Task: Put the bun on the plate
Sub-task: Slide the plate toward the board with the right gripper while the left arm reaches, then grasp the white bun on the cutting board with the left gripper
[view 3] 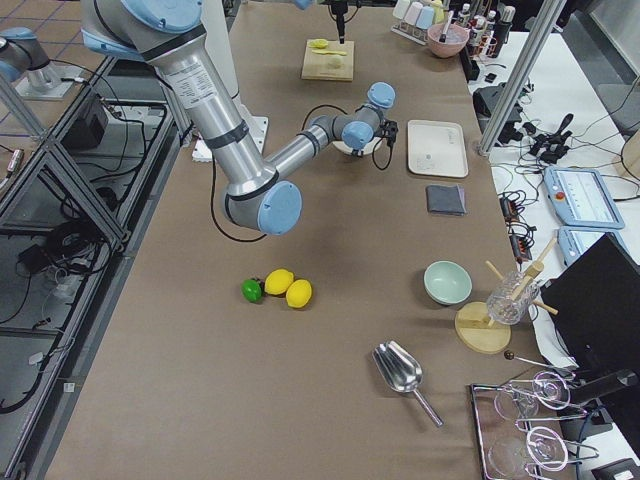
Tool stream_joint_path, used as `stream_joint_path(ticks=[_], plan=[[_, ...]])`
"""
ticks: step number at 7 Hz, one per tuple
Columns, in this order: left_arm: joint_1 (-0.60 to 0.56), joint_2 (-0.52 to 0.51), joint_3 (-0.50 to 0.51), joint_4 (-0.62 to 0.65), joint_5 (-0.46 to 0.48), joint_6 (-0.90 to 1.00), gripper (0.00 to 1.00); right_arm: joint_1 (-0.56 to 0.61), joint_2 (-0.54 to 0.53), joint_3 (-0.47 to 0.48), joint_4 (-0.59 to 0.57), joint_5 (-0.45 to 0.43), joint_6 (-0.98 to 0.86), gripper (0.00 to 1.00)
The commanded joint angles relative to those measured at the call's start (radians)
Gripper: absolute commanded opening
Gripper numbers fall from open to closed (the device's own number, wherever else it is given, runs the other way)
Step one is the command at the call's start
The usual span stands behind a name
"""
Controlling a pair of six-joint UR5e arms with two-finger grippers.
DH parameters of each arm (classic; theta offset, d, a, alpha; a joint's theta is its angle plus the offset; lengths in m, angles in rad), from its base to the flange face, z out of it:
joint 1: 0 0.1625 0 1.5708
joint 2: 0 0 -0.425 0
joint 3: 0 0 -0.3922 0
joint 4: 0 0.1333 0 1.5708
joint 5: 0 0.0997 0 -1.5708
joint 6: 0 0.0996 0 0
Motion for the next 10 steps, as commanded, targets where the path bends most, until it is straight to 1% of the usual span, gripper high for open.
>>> stream_joint_path(ticks=[1,3,6,7,8,9,10], plan=[[0.062,-0.043,0.058,-0.003,0.037,-0.005,0.85,-0.063,0.003,-0.003,0.02,-0.041,0.018,0.0],[0.106,-0.046,0.061,-0.004,0.048,-0.005,0.8,-0.071,0.002,-0.003,0.02,-0.045,0.016,0.0],[0.143,-0.041,0.087,-0.027,0.069,-0.002,0.66,-0.074,0.004,-0.003,0.021,-0.045,0.015,0.0],[0.146,-0.038,0.096,-0.048,0.069,-0.002,0.59,-0.074,0.004,-0.003,0.022,-0.047,0.009,0.0],[0.152,-0.037,0.105,-0.055,0.069,-0.002,0.55,-0.074,0.004,0.0,0.023,-0.047,0.006,0.0],[0.152,-0.032,0.104,-0.082,0.069,-0.005,0.42,-0.055,0.004,0.023,0.023,-0.049,0.018,0.72],[0.152,-0.037,0.104,-0.082,0.069,-0.005,0.29,-0.039,-0.007,0.055,0.022,-0.079,0.019,1.0]])
